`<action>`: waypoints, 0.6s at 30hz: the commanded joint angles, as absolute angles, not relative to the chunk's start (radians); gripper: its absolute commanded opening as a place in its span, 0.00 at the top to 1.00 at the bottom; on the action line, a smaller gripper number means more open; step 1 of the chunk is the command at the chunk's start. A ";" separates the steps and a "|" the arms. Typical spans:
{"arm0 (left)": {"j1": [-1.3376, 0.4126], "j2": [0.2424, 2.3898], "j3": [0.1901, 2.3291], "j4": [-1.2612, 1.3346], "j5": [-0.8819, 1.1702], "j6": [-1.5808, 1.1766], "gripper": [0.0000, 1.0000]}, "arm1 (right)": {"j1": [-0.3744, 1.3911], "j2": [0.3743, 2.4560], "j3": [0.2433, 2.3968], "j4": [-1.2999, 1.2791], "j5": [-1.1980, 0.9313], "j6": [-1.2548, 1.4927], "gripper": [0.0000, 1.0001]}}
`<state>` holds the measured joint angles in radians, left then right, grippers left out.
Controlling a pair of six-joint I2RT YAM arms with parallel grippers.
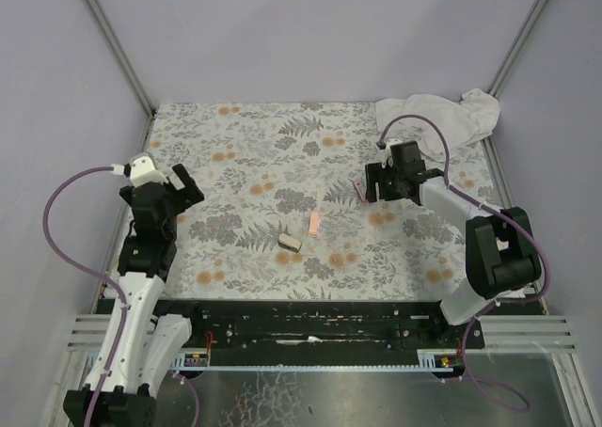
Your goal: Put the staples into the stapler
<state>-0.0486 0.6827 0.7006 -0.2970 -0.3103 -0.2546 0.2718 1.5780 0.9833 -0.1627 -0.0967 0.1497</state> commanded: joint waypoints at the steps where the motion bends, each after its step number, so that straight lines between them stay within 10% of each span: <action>1: -0.046 0.786 0.730 -0.289 -0.265 -0.227 0.00 | 0.315 1.646 1.064 -0.247 -0.082 0.089 0.25; 18: -0.045 0.878 0.780 -0.344 -0.234 -0.240 0.00 | 0.365 1.902 1.241 -0.279 -0.009 0.024 0.37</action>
<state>-0.0486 0.9009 0.7517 -0.3588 -0.2607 -0.2489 0.3580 1.8809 1.1690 -0.2714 -0.0341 0.0505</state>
